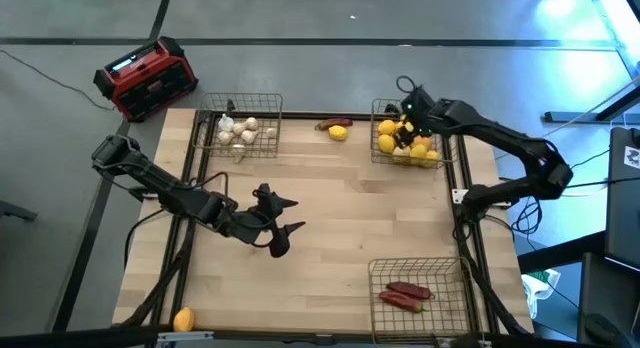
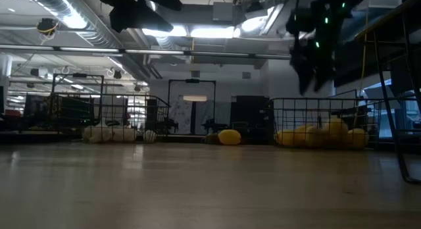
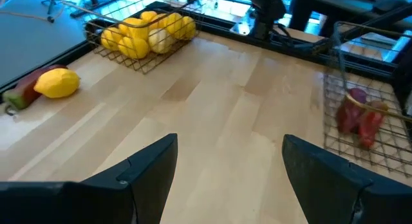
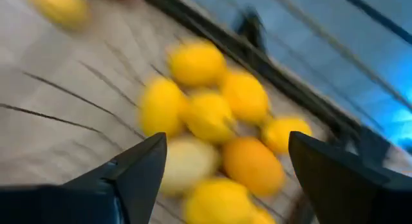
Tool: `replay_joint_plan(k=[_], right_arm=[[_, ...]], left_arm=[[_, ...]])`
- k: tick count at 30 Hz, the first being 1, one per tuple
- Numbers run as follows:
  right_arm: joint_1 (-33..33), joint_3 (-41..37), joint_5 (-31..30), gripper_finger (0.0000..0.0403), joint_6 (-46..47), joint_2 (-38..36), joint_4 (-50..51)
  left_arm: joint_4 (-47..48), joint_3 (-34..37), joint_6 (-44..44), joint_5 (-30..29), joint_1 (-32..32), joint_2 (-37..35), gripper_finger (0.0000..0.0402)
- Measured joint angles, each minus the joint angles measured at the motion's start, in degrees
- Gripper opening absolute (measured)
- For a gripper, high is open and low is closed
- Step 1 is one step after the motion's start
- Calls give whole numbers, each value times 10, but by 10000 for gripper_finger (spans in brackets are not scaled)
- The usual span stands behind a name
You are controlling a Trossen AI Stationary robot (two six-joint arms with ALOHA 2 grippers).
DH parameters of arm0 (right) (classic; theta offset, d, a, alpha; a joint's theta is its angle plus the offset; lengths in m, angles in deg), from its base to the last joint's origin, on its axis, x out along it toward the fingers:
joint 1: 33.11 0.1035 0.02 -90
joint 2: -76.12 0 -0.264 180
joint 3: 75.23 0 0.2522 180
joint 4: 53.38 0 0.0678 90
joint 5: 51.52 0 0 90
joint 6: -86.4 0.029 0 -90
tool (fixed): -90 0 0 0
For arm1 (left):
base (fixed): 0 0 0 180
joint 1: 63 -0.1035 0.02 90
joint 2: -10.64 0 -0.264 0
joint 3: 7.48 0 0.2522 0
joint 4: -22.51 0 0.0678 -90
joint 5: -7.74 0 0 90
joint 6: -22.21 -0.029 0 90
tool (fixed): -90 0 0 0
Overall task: Sort produce into baskets
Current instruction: Put the top yellow lemon into the top right wire basket
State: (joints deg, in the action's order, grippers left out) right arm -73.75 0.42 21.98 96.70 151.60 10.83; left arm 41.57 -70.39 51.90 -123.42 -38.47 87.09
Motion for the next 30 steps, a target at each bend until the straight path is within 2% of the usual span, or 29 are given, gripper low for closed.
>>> replay_joint_plan(k=[5,11,17,22,30], right_arm=[[55,38,62,317,0,-15,-75],[133,41,122,317,-11,-9,-196],[200,40,126,317,-46,22,-295],[242,40,125,317,-87,68,-339],[282,41,64,317,-135,141,-379]], left_arm=[[1,0,2,-3,-23,0,276],[1,0,-15,0,-33,0,276],[-1,0,-37,2,-33,0,276],[-5,0,-43,2,-33,0,276],[-4,0,-46,2,-33,0,276]])
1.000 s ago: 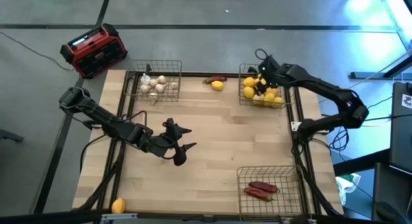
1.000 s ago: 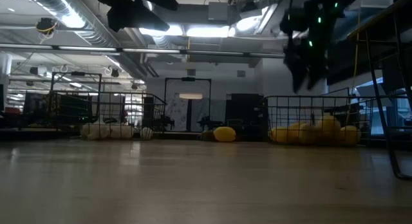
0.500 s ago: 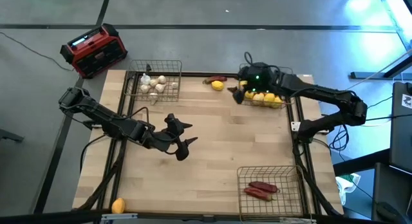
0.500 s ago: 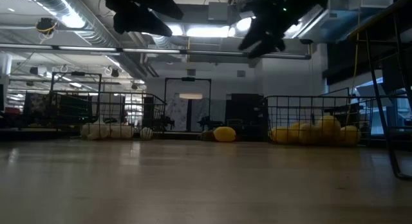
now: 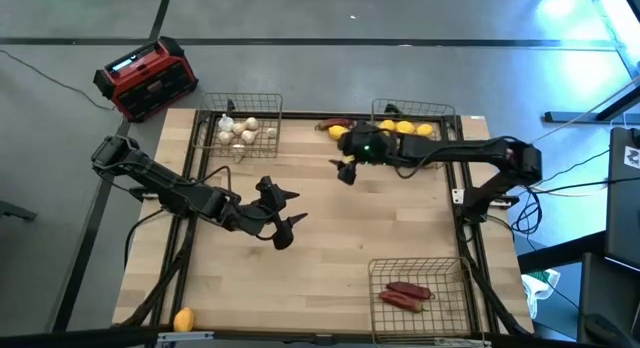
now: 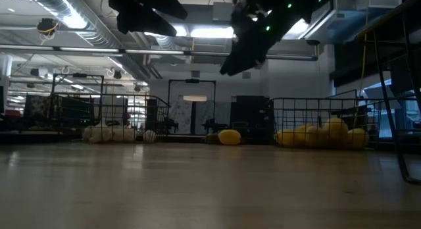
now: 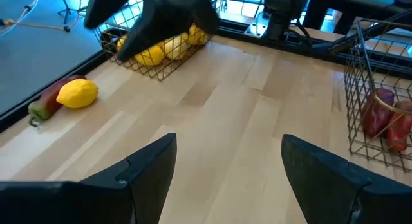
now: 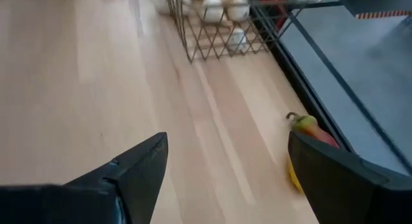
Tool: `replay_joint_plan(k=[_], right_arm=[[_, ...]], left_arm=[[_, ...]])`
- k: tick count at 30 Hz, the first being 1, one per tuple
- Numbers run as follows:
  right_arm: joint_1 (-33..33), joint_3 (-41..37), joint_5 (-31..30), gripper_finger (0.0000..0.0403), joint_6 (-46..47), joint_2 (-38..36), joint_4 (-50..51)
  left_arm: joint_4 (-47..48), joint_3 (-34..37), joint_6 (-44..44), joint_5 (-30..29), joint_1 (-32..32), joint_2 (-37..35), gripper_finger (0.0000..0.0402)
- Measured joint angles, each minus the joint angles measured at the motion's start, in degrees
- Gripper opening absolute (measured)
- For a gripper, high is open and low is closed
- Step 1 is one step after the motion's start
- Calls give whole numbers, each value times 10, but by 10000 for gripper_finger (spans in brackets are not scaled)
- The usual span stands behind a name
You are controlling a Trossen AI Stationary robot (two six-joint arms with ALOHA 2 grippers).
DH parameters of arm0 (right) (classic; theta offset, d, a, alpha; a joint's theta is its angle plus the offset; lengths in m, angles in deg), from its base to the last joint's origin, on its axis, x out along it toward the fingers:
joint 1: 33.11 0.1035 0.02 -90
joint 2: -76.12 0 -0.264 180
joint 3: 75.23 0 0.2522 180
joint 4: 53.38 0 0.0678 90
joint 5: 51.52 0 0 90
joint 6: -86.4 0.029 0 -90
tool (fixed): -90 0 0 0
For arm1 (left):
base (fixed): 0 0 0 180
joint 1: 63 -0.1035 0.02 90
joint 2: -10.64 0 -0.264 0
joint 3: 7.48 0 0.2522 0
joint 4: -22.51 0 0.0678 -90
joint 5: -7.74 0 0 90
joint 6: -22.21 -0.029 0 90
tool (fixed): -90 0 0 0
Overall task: Sort produce into baskets
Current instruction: Put the top yellow lemon into the top right wire basket
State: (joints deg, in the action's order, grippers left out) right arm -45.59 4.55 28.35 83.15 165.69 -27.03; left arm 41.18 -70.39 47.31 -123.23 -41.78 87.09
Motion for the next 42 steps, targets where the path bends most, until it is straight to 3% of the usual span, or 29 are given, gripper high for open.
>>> replay_joint_plan(k=[5,14,21,26,33,42], right_arm=[[5,1,-4,317,-44,35,-24],[4,1,-35,317,-43,83,-84],[-24,8,-44,317,-12,110,-65],[-64,90,-27,317,18,128,40],[-107,248,-12,317,46,212,212],[-140,365,-6,317,48,318,309]], left_arm=[[0,0,0,0,0,3,276],[-29,0,6,1,0,50,276],[-41,0,-2,2,2,68,276],[-47,0,-23,2,1,68,276],[-50,0,-33,2,-3,68,276],[-50,0,-34,3,2,68,276]])
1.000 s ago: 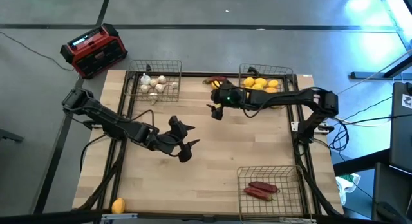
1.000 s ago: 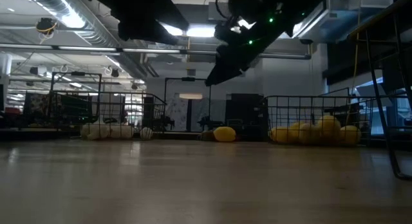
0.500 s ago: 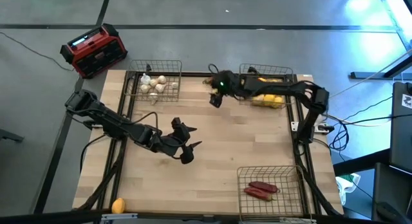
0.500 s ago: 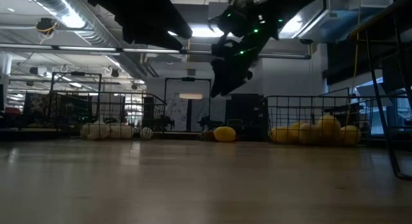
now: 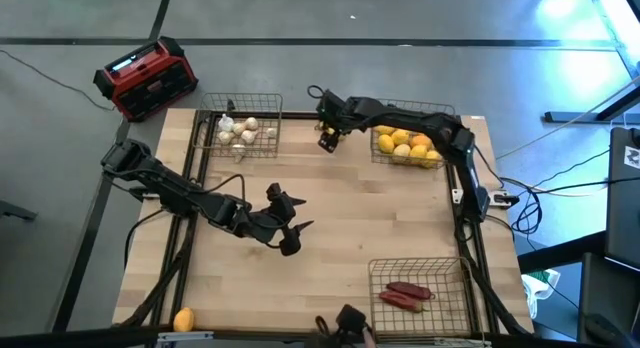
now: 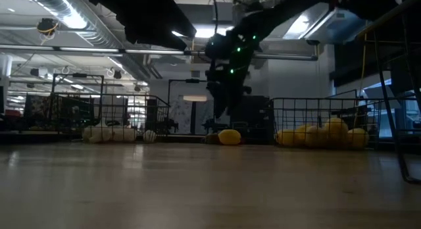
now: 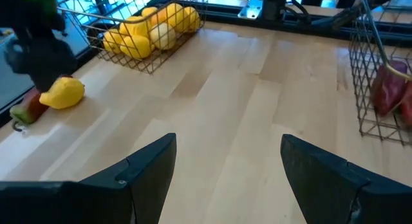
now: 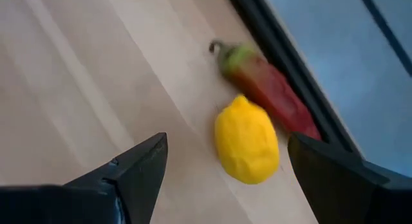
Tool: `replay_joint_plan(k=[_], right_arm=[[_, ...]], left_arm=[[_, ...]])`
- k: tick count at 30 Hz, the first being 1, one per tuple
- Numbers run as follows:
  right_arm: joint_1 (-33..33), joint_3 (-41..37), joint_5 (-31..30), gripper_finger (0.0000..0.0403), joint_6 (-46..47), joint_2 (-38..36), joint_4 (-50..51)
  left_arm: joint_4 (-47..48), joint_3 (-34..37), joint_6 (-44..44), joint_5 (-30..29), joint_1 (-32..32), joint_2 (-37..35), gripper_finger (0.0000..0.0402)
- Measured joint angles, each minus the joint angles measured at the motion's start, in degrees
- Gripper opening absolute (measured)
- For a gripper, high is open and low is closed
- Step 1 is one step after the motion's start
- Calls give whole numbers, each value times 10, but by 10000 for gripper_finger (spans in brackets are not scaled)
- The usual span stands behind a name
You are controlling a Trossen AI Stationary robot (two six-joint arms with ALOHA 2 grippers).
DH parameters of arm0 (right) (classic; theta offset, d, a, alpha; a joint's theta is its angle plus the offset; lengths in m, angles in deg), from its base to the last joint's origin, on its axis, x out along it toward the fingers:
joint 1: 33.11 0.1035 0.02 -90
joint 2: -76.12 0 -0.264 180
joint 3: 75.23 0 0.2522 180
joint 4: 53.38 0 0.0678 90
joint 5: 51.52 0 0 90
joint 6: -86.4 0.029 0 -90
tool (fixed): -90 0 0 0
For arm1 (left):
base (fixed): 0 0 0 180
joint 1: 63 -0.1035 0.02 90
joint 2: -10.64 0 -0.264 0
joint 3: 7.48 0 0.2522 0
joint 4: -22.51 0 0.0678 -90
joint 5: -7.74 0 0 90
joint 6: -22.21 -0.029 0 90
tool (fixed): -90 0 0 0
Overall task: Sort produce into baskets
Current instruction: Put the top yellow lemon into the top right wire basket
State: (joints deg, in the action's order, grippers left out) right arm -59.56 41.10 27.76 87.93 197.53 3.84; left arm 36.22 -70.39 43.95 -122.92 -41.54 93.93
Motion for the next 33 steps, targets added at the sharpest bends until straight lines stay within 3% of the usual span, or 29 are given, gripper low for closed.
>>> replay_joint_plan(k=[17,33], right_arm=[[-35,2,-1,317,13,45,22],[-40,1,34,317,11,78,14]], left_arm=[[7,0,2,0,-1,0,276],[9,0,2,0,-1,0,276]])
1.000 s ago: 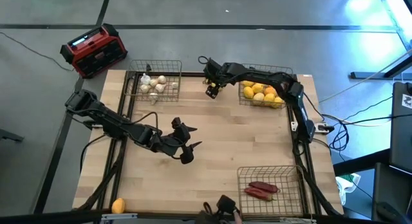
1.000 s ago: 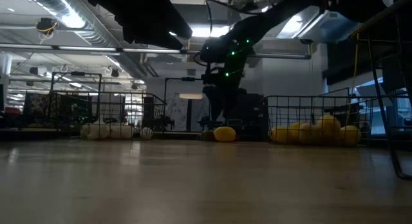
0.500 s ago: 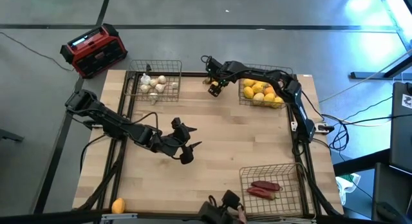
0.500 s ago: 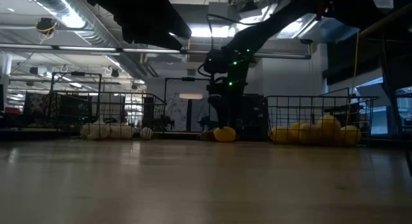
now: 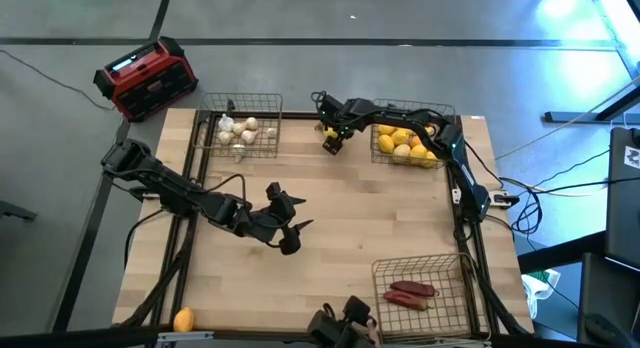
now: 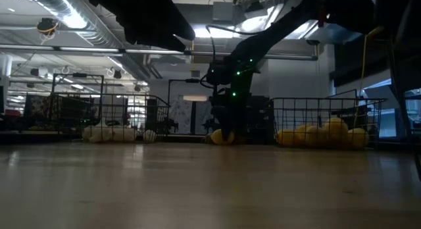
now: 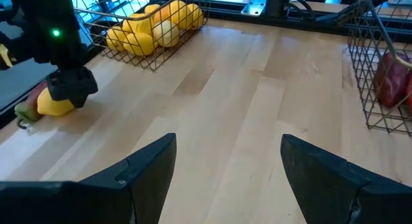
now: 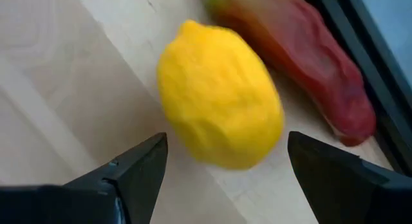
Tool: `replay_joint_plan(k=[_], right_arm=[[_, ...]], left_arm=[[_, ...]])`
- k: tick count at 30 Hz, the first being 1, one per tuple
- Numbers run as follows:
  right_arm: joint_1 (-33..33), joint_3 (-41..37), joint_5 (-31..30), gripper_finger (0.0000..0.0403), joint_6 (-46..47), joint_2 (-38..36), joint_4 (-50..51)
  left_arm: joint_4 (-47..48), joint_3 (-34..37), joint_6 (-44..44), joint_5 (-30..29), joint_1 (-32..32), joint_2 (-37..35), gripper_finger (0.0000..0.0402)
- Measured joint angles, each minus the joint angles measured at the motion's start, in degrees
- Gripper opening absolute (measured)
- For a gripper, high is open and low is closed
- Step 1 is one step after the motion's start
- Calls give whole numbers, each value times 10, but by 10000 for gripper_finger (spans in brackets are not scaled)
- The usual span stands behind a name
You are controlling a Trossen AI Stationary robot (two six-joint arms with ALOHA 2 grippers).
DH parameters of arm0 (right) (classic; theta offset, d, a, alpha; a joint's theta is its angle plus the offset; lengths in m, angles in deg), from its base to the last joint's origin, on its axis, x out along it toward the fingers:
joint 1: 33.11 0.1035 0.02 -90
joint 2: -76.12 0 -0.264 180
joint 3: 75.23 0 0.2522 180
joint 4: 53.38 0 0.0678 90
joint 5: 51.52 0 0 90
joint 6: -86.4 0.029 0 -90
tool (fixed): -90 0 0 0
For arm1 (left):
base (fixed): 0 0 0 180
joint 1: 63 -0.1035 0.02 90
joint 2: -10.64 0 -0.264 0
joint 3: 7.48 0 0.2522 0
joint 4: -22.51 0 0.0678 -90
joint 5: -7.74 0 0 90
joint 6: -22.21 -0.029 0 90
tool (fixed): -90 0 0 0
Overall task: Sort produce into baskets
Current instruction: Put the top yellow lemon into the top right wire basket
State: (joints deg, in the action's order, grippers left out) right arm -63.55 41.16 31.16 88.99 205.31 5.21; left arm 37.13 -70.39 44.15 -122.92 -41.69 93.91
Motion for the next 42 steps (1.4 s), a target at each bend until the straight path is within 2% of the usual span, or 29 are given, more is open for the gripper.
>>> replay_joint_plan(k=[13,34,42], right_arm=[[0,0,13,317,-19,1,-37],[1,0,51,317,-130,1,-77],[8,0,71,317,-43,1,-23]], left_arm=[[2,0,-2,0,0,0,276],[1,0,0,0,-8,0,276],[-1,0,4,0,-12,0,276]])
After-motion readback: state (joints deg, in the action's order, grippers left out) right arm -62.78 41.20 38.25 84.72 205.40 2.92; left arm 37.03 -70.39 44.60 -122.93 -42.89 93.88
